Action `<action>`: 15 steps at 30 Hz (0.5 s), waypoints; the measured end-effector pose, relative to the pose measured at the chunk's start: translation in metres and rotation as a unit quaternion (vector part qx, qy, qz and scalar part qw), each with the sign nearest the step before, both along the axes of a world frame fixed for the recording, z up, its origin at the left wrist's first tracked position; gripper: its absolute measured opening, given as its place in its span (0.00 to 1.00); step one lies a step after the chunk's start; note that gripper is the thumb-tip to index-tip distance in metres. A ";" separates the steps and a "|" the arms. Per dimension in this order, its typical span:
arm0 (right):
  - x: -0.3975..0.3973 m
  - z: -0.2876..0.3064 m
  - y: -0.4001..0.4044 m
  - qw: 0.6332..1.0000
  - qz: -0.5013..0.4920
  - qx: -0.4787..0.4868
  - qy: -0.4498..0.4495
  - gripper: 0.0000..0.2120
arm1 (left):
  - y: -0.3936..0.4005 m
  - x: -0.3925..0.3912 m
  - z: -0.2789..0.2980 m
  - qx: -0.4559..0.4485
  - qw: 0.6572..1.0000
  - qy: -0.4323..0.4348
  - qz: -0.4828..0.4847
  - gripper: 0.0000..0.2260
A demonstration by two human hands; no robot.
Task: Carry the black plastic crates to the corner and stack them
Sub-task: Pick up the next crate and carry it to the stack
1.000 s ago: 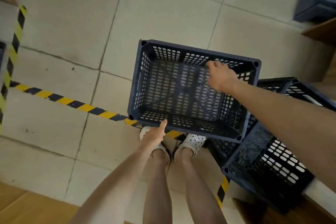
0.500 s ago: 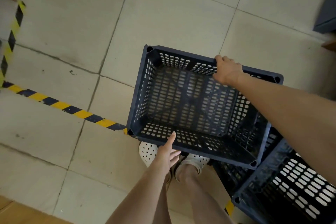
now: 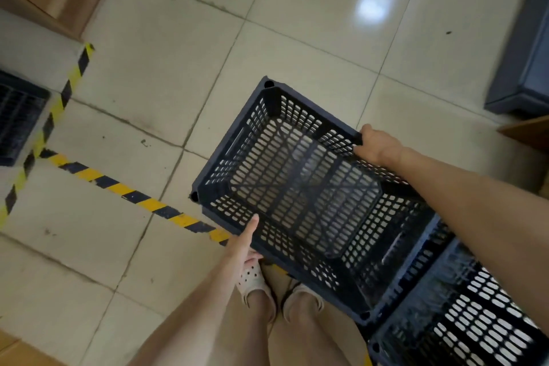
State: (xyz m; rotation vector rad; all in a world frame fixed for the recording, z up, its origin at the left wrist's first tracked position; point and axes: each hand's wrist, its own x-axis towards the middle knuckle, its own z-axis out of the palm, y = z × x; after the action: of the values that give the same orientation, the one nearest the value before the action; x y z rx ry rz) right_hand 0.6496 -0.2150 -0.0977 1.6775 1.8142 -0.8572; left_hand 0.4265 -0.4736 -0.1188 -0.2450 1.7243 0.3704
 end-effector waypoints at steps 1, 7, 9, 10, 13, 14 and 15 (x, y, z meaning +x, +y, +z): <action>-0.003 0.013 0.000 1.000 -0.002 -0.003 -0.003 0.22 | 0.005 -0.011 0.012 0.011 1.000 0.009 -0.018 0.34; -0.039 0.114 -0.006 1.000 -0.015 -0.020 0.000 0.21 | 0.028 -0.095 0.103 0.059 0.982 0.107 -0.144 0.35; -0.056 0.150 -0.012 0.999 -0.023 -0.027 0.008 0.20 | 0.034 -0.123 0.148 0.062 0.970 0.146 -0.183 0.35; -0.065 0.167 -0.017 0.999 -0.026 -0.028 0.017 0.19 | 0.035 -0.135 0.172 0.063 0.965 0.166 -0.195 0.36; -0.094 0.217 -0.035 0.997 -0.046 -0.035 0.050 0.17 | 0.034 -0.167 0.252 0.058 0.947 0.221 -0.226 0.35; -0.106 0.232 -0.042 0.997 -0.045 -0.035 0.060 0.18 | 0.031 -0.177 0.276 0.062 0.941 0.236 -0.236 0.35; -0.119 0.247 -0.047 0.996 -0.041 -0.040 0.065 0.19 | 0.027 -0.187 0.300 0.065 0.932 0.257 -0.246 0.36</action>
State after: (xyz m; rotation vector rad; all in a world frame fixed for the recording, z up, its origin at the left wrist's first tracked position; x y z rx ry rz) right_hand 0.5307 -0.2623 0.1497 1.6905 1.7814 -1.0827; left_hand 0.2398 -0.4470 0.1812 0.4177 2.1848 0.1798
